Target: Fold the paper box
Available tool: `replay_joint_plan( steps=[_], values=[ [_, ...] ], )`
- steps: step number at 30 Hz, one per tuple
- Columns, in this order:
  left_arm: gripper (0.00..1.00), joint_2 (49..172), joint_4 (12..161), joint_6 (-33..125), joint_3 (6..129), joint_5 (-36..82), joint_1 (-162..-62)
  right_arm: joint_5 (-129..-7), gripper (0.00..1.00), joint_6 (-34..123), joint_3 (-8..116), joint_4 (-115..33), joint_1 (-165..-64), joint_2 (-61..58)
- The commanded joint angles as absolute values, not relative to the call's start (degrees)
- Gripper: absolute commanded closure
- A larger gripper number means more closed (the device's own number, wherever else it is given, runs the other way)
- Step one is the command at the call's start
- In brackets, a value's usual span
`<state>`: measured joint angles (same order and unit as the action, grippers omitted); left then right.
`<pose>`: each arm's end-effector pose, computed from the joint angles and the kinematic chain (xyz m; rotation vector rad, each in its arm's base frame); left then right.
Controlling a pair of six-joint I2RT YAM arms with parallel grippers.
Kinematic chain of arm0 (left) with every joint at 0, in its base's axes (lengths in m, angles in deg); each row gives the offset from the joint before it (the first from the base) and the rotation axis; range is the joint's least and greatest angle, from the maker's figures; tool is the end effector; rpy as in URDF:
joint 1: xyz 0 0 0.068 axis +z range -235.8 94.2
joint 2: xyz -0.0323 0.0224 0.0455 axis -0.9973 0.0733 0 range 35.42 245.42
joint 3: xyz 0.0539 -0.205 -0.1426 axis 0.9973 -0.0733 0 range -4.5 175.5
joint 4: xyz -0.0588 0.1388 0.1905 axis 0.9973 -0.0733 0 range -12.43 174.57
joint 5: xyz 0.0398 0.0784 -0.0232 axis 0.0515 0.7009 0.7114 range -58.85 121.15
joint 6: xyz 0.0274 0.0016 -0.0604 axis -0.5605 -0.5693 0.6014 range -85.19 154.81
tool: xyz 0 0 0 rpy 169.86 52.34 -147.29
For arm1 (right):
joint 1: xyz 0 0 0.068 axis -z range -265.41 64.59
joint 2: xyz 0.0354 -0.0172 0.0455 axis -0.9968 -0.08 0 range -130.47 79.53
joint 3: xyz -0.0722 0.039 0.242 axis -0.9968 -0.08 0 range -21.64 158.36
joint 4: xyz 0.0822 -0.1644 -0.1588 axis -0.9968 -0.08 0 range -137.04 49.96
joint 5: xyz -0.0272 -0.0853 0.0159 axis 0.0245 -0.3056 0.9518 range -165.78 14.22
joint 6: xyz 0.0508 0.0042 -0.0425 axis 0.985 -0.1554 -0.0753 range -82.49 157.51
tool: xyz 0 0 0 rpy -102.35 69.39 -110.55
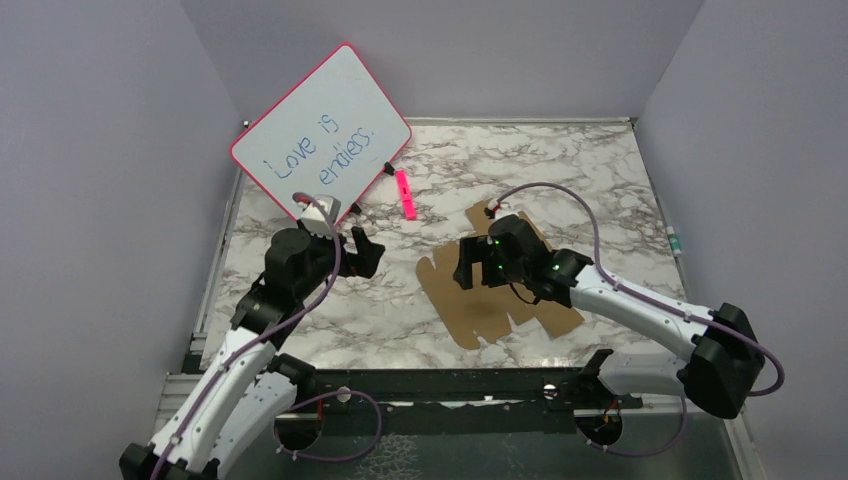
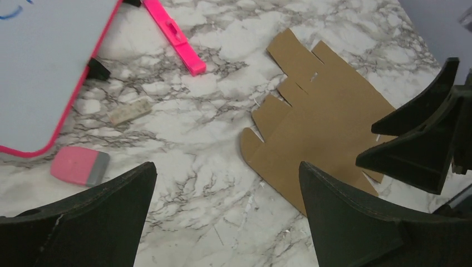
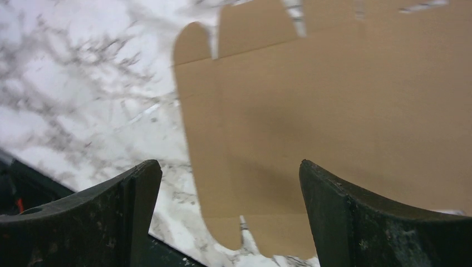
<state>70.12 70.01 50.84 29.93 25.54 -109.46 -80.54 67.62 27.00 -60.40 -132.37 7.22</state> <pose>0.1493 -0.0711 0.2803 0.1944 1.8569 -0.5736 0.1851 0.1917 0.2247 -0.3107 2.3873 0.5577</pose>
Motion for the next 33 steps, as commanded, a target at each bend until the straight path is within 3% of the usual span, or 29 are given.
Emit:
replay_joint_plan(
  steps=[1,10,23,33],
  values=[
    [0.01,82.29,71.32,59.08,33.98,16.05,-109.68,-91.80,0.00,73.27,21.60,-65.30,-127.94,12.56],
    [0.02,103.85,79.66,63.89,38.52,14.08,-111.53,-93.66,0.00,75.76,11.54,-58.33,-120.70,18.25],
    [0.09,129.98,83.38,59.44,52.89,13.08,-116.65,-94.01,0.00,75.71,9.05,-47.80,-118.09,10.26],
    [0.13,135.31,84.13,58.98,50.55,11.60,-118.29,-90.26,0.00,71.12,11.63,-38.25,-115.48,1.28]
  ],
)
